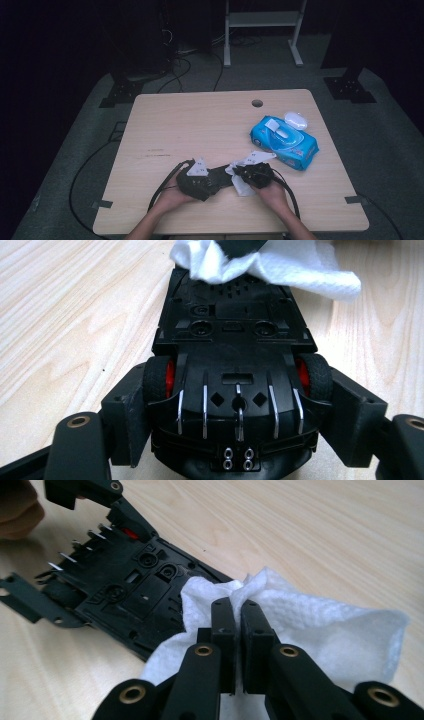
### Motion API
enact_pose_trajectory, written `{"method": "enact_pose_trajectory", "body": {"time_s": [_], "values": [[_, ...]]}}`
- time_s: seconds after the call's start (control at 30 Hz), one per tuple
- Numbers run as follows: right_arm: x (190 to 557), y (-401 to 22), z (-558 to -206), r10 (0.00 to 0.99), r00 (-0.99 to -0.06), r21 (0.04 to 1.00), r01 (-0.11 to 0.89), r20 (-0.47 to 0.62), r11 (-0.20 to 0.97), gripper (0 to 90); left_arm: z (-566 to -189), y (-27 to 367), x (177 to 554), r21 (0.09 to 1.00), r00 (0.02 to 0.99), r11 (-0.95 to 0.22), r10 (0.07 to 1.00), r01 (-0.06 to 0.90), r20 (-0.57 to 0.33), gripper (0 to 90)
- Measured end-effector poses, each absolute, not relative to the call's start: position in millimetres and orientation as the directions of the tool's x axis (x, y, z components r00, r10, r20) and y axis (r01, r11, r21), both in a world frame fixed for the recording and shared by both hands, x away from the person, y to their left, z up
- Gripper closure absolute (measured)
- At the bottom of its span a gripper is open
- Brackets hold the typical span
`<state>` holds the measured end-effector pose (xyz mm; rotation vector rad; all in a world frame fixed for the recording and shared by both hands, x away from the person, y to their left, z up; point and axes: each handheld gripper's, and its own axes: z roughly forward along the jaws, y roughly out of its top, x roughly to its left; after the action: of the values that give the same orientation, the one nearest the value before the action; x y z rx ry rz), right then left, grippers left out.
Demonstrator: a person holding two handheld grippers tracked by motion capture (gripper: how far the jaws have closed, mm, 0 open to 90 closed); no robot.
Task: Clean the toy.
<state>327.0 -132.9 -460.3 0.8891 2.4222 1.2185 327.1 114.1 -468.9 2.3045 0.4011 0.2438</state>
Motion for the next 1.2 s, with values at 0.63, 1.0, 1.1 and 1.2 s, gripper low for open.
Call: {"method": "enact_pose_trajectory", "body": {"time_s": [0.63,1.0,1.1,1.2], "values": [[314,-150,-458,0.604,-0.790,0.783,0.438,0.102,0.441,87.0,-469,114,328,0.725,0.931,-0.656,0.360,0.211,0.055,24.9],[325,-157,-463,0.660,-0.748,0.764,0.463,0.065,0.449,87.0,-468,114,328,0.729,0.931,-0.650,0.361,0.214,0.049,25.0],[319,-145,-460,0.613,-0.785,0.787,0.435,0.094,0.437,87.0,-468,114,329,0.728,0.932,-0.653,0.358,0.208,0.054,25.0],[314,-130,-458,0.578,-0.815,0.787,0.383,0.042,0.484,86.9,-469,114,328,0.729,0.931,-0.650,0.362,0.215,0.048,25.0]]}}
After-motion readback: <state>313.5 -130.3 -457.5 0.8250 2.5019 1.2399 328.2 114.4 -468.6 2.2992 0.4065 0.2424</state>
